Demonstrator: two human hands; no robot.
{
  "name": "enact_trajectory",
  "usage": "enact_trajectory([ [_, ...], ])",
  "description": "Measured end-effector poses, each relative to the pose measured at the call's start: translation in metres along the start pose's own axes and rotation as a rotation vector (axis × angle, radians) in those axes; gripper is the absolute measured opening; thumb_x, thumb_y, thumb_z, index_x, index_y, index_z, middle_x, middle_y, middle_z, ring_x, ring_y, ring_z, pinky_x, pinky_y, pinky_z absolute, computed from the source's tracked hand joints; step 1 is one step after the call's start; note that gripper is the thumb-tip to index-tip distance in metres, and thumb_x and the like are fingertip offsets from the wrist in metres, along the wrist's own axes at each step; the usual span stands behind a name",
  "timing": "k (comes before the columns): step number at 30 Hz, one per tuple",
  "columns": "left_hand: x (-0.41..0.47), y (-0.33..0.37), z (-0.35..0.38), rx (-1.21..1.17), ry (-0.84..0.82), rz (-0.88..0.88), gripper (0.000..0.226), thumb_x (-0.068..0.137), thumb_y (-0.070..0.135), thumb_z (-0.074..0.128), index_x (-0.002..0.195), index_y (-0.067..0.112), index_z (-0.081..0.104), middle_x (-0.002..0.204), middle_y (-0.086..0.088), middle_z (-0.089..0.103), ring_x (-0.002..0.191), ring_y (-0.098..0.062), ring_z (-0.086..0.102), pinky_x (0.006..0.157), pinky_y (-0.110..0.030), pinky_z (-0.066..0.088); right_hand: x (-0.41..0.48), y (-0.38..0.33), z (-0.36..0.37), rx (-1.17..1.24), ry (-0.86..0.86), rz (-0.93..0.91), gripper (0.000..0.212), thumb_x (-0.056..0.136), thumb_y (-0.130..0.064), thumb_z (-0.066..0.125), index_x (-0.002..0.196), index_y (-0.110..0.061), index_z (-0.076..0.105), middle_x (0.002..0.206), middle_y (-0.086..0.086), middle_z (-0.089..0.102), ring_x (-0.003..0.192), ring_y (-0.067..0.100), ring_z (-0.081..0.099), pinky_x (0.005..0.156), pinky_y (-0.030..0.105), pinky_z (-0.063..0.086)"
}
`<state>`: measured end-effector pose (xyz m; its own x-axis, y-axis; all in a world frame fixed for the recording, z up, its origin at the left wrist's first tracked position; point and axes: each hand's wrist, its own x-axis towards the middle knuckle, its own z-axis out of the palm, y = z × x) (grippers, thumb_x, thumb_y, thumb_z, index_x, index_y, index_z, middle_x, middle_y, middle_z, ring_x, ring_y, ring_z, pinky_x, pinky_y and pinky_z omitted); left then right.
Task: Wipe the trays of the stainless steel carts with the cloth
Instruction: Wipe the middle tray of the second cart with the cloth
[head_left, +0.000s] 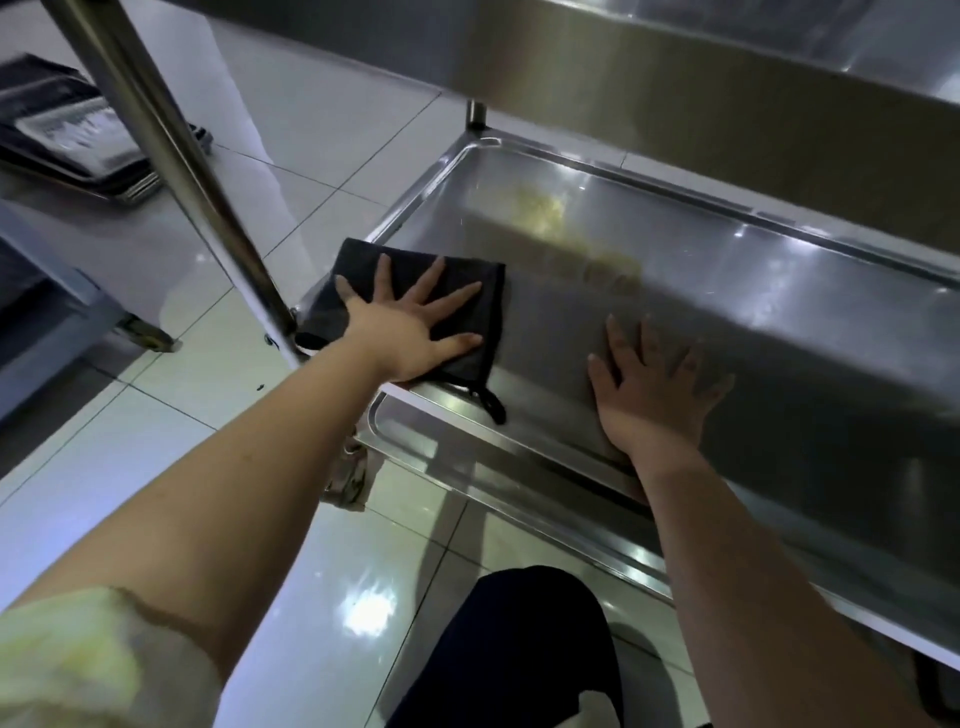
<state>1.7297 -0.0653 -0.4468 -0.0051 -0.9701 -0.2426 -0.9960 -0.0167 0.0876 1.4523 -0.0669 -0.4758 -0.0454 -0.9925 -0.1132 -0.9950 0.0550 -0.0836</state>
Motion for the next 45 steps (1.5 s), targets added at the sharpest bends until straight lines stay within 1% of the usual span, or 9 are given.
enact_trajectory([
  [7, -0.045, 0.021, 0.029, -0.032, 0.078, 0.11, 0.069, 0.065, 0.095, 0.0, 0.13, 0.076, -0.013, 0.16, 0.023, -0.01, 0.147, -0.038, -0.015, 0.101, -0.077, -0.01, -0.001, 0.004, 0.001, -0.01, -0.008, -0.012, 0.058, 0.09, -0.071, 0.004, 0.146, -0.057, -0.007, 0.162, -0.017, -0.008, 0.147, 0.041, -0.011, 0.108, 0.072, -0.009],
  [11, 0.017, 0.008, 0.008, -0.005, 0.055, 0.042, 0.073, 0.066, 0.094, 0.004, 0.134, 0.073, -0.011, 0.16, 0.023, -0.011, 0.147, -0.039, -0.015, 0.101, -0.08, -0.009, 0.002, 0.003, 0.0, -0.02, -0.01, -0.013, 0.059, 0.09, -0.071, 0.004, 0.146, -0.056, -0.008, 0.163, -0.016, -0.009, 0.147, 0.042, -0.012, 0.108, 0.072, -0.009],
  [15, 0.075, 0.021, -0.005, 0.026, 0.103, 0.105, 0.075, 0.068, 0.094, 0.003, 0.138, 0.07, -0.006, 0.162, 0.02, -0.006, 0.147, -0.041, -0.012, 0.101, -0.08, -0.007, 0.003, 0.001, 0.001, -0.037, -0.024, -0.005, 0.058, 0.091, -0.07, 0.005, 0.146, -0.057, -0.011, 0.162, -0.015, -0.011, 0.147, 0.042, -0.014, 0.108, 0.071, -0.012],
  [20, 0.099, 0.029, -0.002, 0.015, 0.165, 0.12, 0.077, 0.065, 0.095, 0.001, 0.138, 0.071, -0.003, 0.162, 0.021, -0.002, 0.148, -0.041, -0.009, 0.101, -0.08, -0.009, 0.035, 0.007, -0.012, -0.035, -0.056, -0.063, 0.062, 0.089, -0.075, 0.009, 0.146, -0.056, -0.005, 0.164, -0.009, 0.0, 0.147, 0.042, -0.003, 0.109, 0.073, -0.002],
  [22, 0.1, 0.027, -0.002, 0.009, 0.173, 0.121, 0.075, 0.067, 0.095, 0.004, 0.138, 0.071, -0.003, 0.162, 0.021, -0.002, 0.148, -0.04, -0.009, 0.102, -0.079, -0.009, 0.05, 0.009, -0.018, -0.035, -0.041, -0.104, 0.066, 0.089, -0.075, 0.011, 0.15, -0.052, -0.001, 0.164, -0.006, 0.001, 0.148, 0.041, -0.008, 0.112, 0.07, -0.001],
  [30, 0.131, 0.019, -0.002, -0.001, 0.16, 0.155, 0.069, 0.064, 0.098, 0.008, 0.129, 0.079, -0.007, 0.161, 0.024, -0.004, 0.148, -0.037, -0.01, 0.1, -0.077, -0.013, 0.06, 0.019, -0.002, -0.052, 0.023, -0.143, 0.073, 0.077, -0.082, -0.006, 0.144, -0.056, -0.014, 0.164, -0.009, -0.008, 0.147, 0.044, -0.008, 0.112, 0.069, -0.001],
  [38, 0.209, 0.051, -0.039, 0.062, 0.106, 0.178, 0.067, 0.081, 0.086, 0.017, 0.142, 0.066, -0.002, 0.163, 0.015, -0.004, 0.148, -0.04, -0.01, 0.102, -0.079, -0.009, 0.06, 0.02, -0.001, -0.045, 0.049, -0.145, 0.076, 0.072, -0.083, -0.009, 0.143, -0.058, -0.015, 0.163, -0.01, -0.009, 0.148, 0.04, -0.01, 0.113, 0.067, 0.002],
  [42, 0.182, 0.051, -0.03, 0.066, 0.08, 0.202, 0.066, 0.08, 0.087, 0.014, 0.139, 0.069, -0.005, 0.163, 0.016, -0.008, 0.148, -0.038, -0.011, 0.103, -0.078, -0.01, 0.059, 0.024, -0.002, -0.033, 0.041, -0.135, 0.076, 0.074, -0.084, -0.004, 0.145, -0.058, -0.012, 0.163, -0.012, -0.009, 0.148, 0.038, -0.01, 0.115, 0.064, -0.001],
  [45, 0.131, 0.033, -0.012, 0.056, 0.051, 0.248, 0.071, 0.061, 0.098, 0.0, 0.127, 0.078, -0.017, 0.16, 0.022, -0.015, 0.147, -0.037, -0.015, 0.102, -0.077, -0.012, 0.057, 0.024, -0.001, -0.027, 0.044, -0.135, 0.073, 0.078, -0.083, 0.0, 0.146, -0.057, -0.01, 0.163, -0.012, -0.008, 0.148, 0.039, -0.01, 0.115, 0.065, -0.002],
])
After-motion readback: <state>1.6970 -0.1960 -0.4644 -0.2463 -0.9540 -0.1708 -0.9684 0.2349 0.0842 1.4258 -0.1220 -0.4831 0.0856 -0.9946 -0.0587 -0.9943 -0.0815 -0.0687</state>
